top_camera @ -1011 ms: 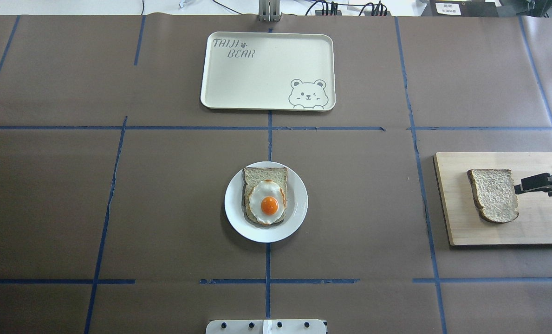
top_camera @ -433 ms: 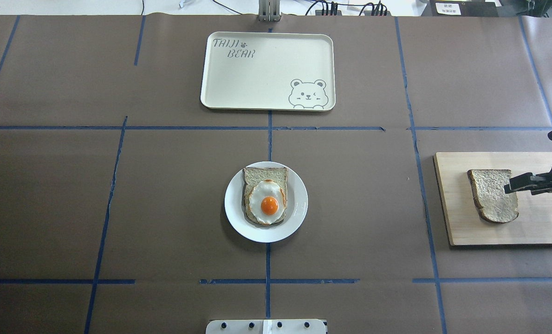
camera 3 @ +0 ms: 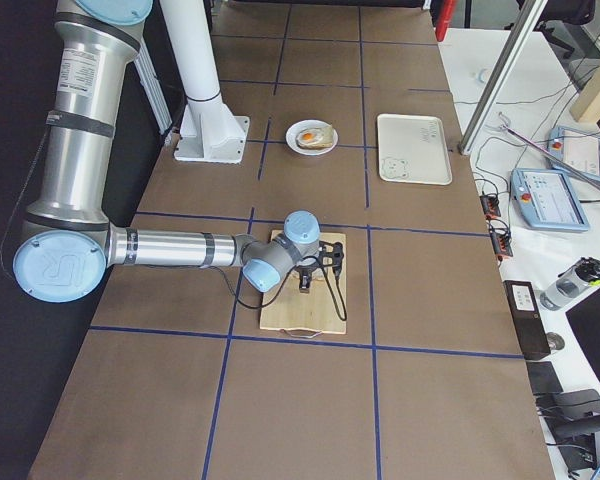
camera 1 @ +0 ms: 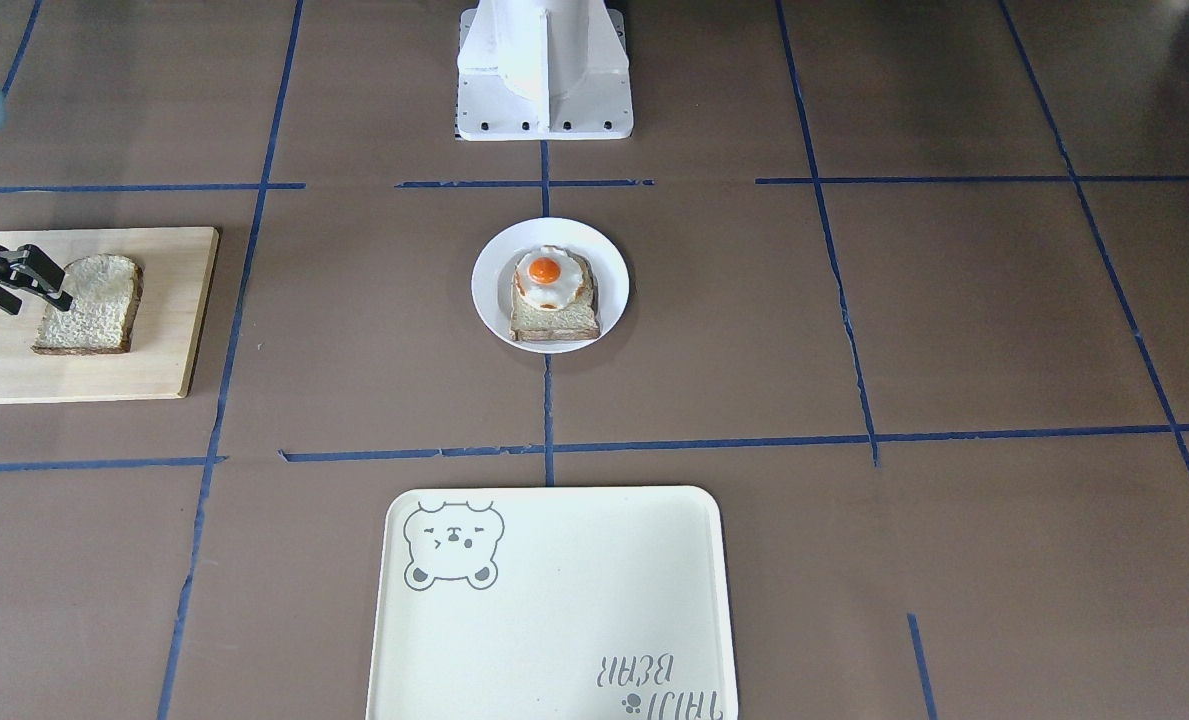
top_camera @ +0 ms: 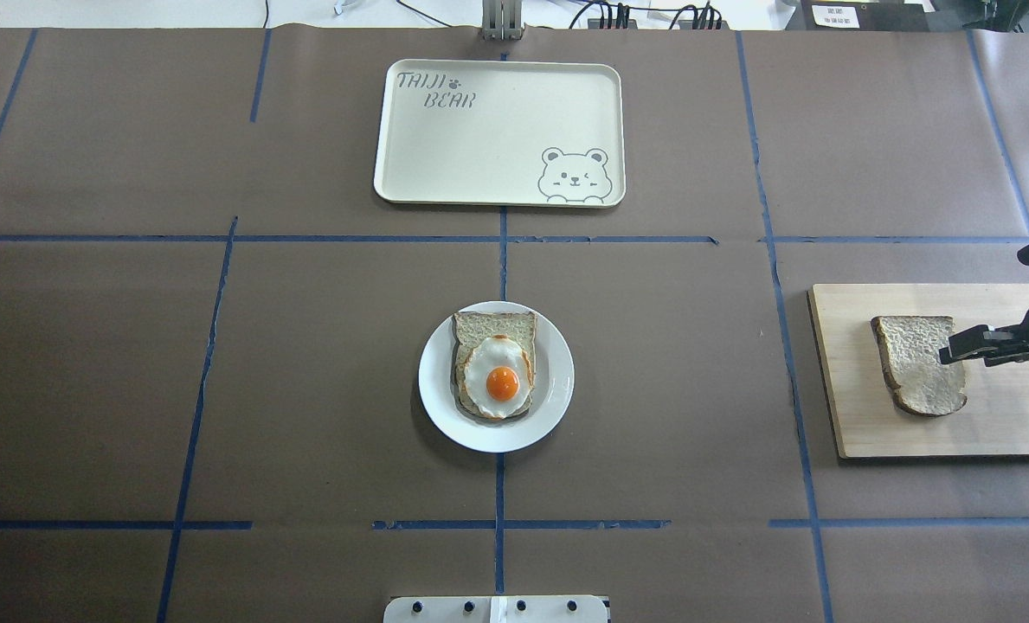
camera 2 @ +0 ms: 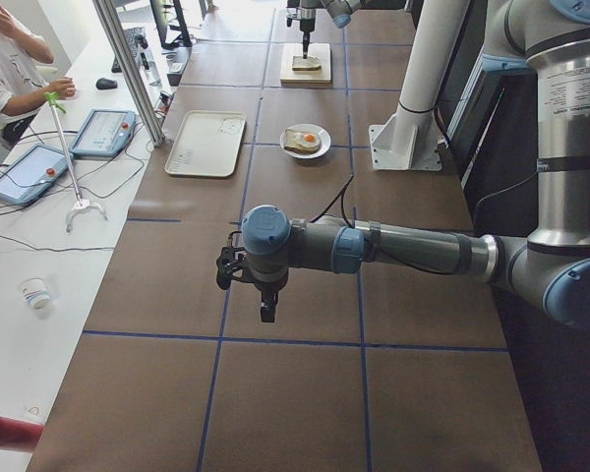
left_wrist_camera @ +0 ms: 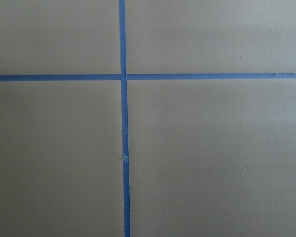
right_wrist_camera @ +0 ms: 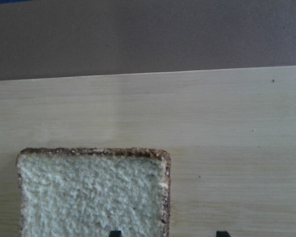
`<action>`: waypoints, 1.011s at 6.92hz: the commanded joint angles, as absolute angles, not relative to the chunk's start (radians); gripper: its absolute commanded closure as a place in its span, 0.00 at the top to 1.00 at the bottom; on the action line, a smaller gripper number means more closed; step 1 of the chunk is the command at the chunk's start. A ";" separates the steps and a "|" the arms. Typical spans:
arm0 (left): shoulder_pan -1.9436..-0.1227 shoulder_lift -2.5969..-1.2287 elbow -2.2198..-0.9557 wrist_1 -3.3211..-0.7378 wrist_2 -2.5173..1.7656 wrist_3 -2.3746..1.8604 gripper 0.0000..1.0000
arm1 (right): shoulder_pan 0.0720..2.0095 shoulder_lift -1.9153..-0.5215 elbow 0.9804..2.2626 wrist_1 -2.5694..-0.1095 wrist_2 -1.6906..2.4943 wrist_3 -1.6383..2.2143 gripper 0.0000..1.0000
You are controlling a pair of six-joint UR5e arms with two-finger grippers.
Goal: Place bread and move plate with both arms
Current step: 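Lower the right gripper to the bread slice on the bamboo board and grasp it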
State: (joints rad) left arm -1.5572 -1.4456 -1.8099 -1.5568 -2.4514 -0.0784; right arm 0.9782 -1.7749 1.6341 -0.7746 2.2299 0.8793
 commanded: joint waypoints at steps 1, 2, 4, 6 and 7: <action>-1.557 -1.445 -1.810 -1.559 -2.448 -0.084 1.00 | 0.971 -1.775 1.632 -0.773 2.230 0.879 0.59; -1.557 -1.445 -1.810 -1.559 -2.448 -0.084 1.00 | 0.971 -1.775 1.632 -0.773 2.230 0.880 0.44; -1.559 -1.445 -1.810 -1.559 -2.448 -0.083 1.00 | 0.971 -1.775 1.634 -0.773 2.230 0.888 0.00; -1.559 -1.443 -1.810 -1.559 -2.450 -0.081 1.00 | 0.971 -1.757 1.640 -0.773 2.244 0.903 0.00; -1.559 -1.443 -1.809 -1.559 -2.450 -0.080 1.00 | 0.971 -1.755 1.640 -0.773 2.273 0.908 0.00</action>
